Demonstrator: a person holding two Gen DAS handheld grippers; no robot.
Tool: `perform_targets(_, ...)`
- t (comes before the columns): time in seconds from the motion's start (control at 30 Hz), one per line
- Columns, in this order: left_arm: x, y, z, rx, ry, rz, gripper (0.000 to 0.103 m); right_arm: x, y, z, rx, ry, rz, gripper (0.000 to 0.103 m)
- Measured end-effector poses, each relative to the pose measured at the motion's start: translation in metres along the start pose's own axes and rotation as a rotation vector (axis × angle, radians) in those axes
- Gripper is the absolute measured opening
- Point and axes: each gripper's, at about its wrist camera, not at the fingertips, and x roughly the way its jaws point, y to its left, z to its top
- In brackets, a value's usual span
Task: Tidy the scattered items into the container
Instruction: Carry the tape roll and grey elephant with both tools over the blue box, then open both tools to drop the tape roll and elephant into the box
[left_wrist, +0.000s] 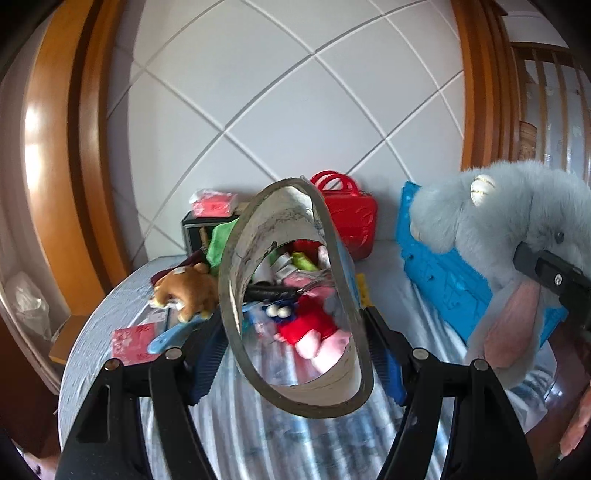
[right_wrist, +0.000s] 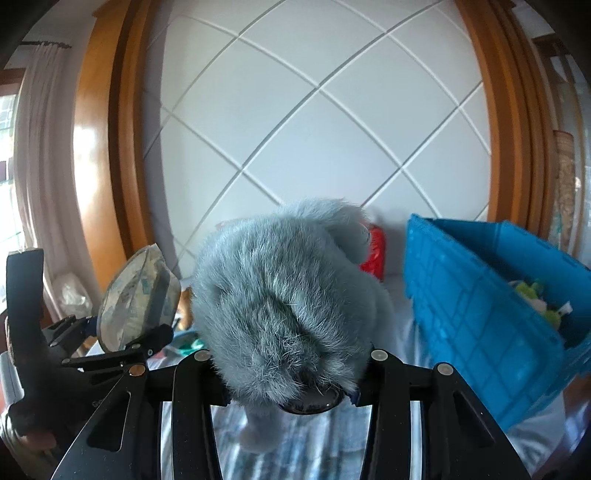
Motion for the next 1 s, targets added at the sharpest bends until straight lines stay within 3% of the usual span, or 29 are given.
perform_targets(0.17, 0.006, -0.064, 0.013, 0.023, -0.036, -0.020, 0.070, -0.012, -0.062, 0.008, 0.021, -0.048, -0.024, 0.042)
perform_targets(0.33, 0.015, -0.148, 0.033, 0.046, -0.103, -0.050, 0.070, -0.024, -0.153, 0.021, 0.032, -0.102, -0.052, 0.042)
perform_targets(0.53, 0.030, -0.279, 0.068, 0.063, -0.144, -0.146, 0.070, -0.042, -0.279, 0.041, 0.022, -0.141, -0.115, 0.042)
perform_targets(0.63, 0.041, -0.342, 0.078, 0.091, -0.137, -0.175, 0.070, -0.041, -0.337, 0.045, 0.021, -0.112, -0.154, 0.042)
perform_targets(0.73, 0.058, -0.399, 0.083, 0.109, -0.064, -0.194, 0.070, -0.035, -0.385, 0.042, 0.026, -0.056, -0.169, 0.042)
perform_targets(0.87, 0.100, -0.468, 0.082, 0.158, 0.133, -0.186, 0.070, -0.023, -0.435, 0.031, 0.040, 0.026, -0.194, 0.042)
perform_targets(1.0, 0.138, -0.507, 0.073, 0.203, 0.333, -0.191, 0.070, -0.011, -0.473, 0.022, 0.055, 0.122, -0.202, 0.042)
